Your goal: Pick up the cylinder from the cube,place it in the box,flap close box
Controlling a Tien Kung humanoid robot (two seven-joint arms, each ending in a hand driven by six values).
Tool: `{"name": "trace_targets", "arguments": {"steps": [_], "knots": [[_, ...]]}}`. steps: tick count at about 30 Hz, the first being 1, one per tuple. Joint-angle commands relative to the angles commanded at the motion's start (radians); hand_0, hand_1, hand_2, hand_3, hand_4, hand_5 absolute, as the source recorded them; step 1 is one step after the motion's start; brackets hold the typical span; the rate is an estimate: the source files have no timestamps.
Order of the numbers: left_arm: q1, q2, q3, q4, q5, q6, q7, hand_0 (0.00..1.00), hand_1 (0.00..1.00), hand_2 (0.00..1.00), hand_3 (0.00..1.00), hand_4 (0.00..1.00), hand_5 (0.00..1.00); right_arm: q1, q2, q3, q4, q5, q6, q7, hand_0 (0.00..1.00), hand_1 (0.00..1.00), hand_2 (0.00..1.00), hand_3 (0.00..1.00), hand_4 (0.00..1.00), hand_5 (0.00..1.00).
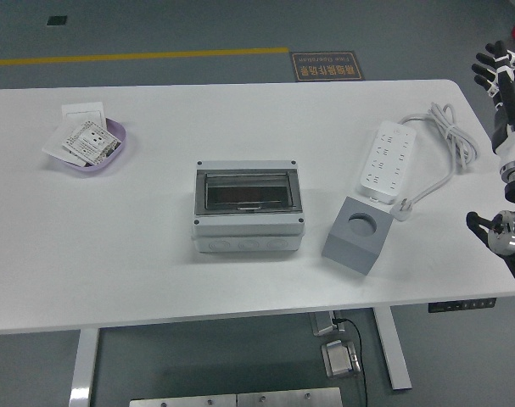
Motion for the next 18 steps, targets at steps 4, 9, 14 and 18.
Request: {"name": "trace_targets", "arguments": {"steps": [4, 9, 14, 18], "knots": [[0.002, 0.015, -0.029, 0.0, 0.014, 0.001, 0.003, 0.592, 0.601, 0.536, 0.566, 0.556, 0.226, -0.001, 0.005, -0.01, 0.008, -0.012, 0.001, -0.023, 0.86, 0.762, 0.768, 0.752, 0.838, 0.74], [0.001, 0.023, -0.047, 0.0, 0.025, 0.001, 0.006, 0.593, 0.603, 0.54, 0.566, 0.557, 0.227, 0.005, 0.006, -0.019, 0.014, -0.021, 0.004, -0.041, 0.895, 0.782, 0.786, 0.779, 0.842, 0.742], [0.0, 0.024, -0.051, 0.0, 0.027, 0.0, 0.01, 0.593, 0.604, 0.541, 0.566, 0.556, 0.228, 0.022, -0.013, -0.037, 0.017, -0.02, 0.003, -0.06, 0.911, 0.793, 0.79, 0.789, 0.843, 0.748], [-0.001, 0.025, -0.049, 0.0, 0.021, 0.001, 0.009, 0.593, 0.604, 0.541, 0.566, 0.556, 0.228, 0.036, -0.037, -0.055, 0.022, -0.017, 0.001, -0.078, 0.911, 0.793, 0.79, 0.789, 0.843, 0.748]]}}
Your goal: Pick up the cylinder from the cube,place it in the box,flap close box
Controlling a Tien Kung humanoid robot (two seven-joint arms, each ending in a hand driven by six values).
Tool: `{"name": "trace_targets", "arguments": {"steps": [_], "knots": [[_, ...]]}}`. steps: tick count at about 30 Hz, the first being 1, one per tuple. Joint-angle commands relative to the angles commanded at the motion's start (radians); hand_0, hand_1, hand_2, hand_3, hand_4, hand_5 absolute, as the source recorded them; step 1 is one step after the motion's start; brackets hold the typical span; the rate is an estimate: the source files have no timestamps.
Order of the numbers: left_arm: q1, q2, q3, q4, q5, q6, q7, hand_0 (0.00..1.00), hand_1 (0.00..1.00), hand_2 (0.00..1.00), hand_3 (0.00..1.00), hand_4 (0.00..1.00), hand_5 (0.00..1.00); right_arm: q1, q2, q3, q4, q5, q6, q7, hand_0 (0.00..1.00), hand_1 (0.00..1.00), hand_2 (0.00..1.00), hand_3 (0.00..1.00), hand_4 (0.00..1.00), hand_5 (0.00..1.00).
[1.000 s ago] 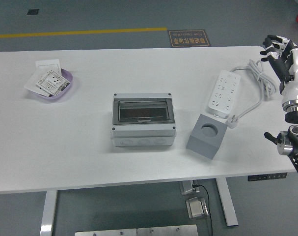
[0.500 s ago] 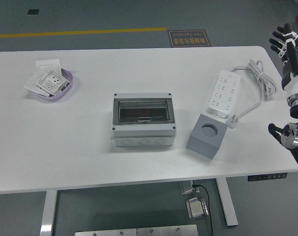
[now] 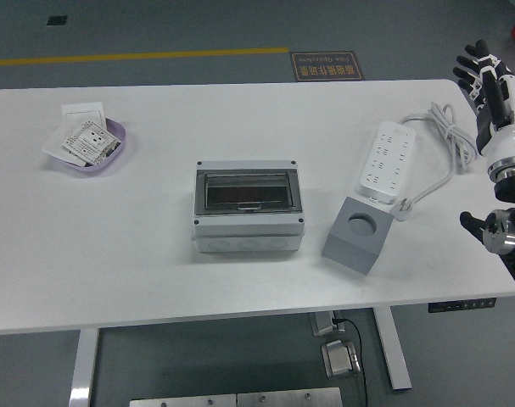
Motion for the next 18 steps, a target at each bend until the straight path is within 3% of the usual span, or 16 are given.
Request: {"name": "trace_targets", "arguments": {"steps": [18], "knots": [[-0.008, 0.0, 0.005, 0.0, -0.009, 0.0, -0.004, 0.594, 0.607, 0.543, 0.567, 0.556, 0.234, 0.096, -0.11, -0.09, 0.021, 0.034, -0.016, -0.079, 0.909, 0.782, 0.788, 0.792, 0.84, 0.759]]}}
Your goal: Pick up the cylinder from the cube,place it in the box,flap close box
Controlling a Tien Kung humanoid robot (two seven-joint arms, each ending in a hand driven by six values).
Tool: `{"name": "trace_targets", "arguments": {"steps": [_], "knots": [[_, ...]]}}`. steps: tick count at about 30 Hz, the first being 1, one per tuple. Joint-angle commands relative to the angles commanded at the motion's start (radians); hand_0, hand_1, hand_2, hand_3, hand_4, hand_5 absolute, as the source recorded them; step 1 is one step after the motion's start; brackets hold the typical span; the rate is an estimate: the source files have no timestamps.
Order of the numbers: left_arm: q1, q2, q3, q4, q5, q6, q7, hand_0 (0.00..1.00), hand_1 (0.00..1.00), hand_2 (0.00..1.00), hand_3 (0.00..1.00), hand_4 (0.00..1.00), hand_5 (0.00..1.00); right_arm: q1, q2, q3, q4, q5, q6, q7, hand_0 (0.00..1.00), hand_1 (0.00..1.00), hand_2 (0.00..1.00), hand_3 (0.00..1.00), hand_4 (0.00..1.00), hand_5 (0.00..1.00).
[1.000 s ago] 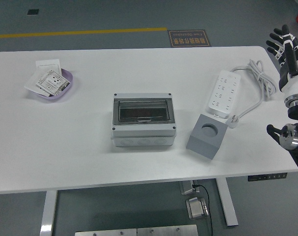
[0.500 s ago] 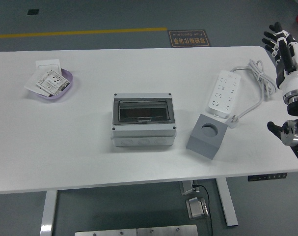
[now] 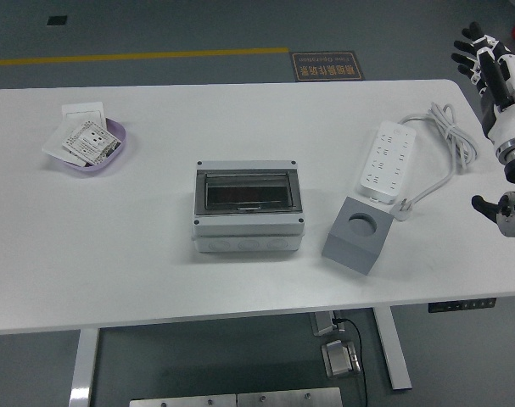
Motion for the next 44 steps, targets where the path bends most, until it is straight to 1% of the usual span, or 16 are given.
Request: {"name": "trace_targets", "arguments": {"steps": [4, 10, 18, 33, 38, 44], "knots": [[-0.005, 0.001, 0.004, 0.0, -0.004, 0.0, -0.001, 0.593, 0.607, 0.544, 0.567, 0.556, 0.236, 0.008, -0.005, 0.001, -0.007, 0.003, -0.003, -0.012, 0.907, 0.783, 0.787, 0.793, 0.836, 0.763], [-0.011, 0.003, 0.022, 0.0, -0.02, -0.001, -0.005, 0.594, 0.608, 0.544, 0.567, 0.557, 0.237, 0.011, 0.004, -0.002, -0.029, 0.008, -0.005, -0.013, 0.902, 0.78, 0.788, 0.794, 0.833, 0.768], [-0.014, 0.004, 0.035, 0.0, -0.03, -0.001, -0.008, 0.594, 0.609, 0.544, 0.568, 0.557, 0.238, 0.01, 0.014, -0.001, -0.04, -0.001, -0.004, -0.014, 0.895, 0.772, 0.788, 0.793, 0.832, 0.772], [-0.016, 0.002, 0.068, 0.0, -0.059, -0.001, -0.016, 0.595, 0.61, 0.544, 0.567, 0.559, 0.24, -0.026, 0.066, 0.032, -0.056, -0.06, 0.001, -0.002, 0.893, 0.765, 0.778, 0.782, 0.818, 0.784], [-0.017, 0.002, 0.082, 0.0, -0.072, 0.0, -0.02, 0.595, 0.61, 0.544, 0.568, 0.561, 0.241, -0.029, 0.07, 0.033, -0.059, -0.062, 0.001, 0.0, 0.891, 0.761, 0.777, 0.779, 0.816, 0.781], [-0.016, 0.002, 0.081, 0.0, -0.07, 0.0, -0.02, 0.595, 0.61, 0.544, 0.568, 0.561, 0.241, -0.028, 0.067, 0.03, -0.058, -0.061, 0.001, 0.0, 0.891, 0.761, 0.777, 0.779, 0.816, 0.781]]}}
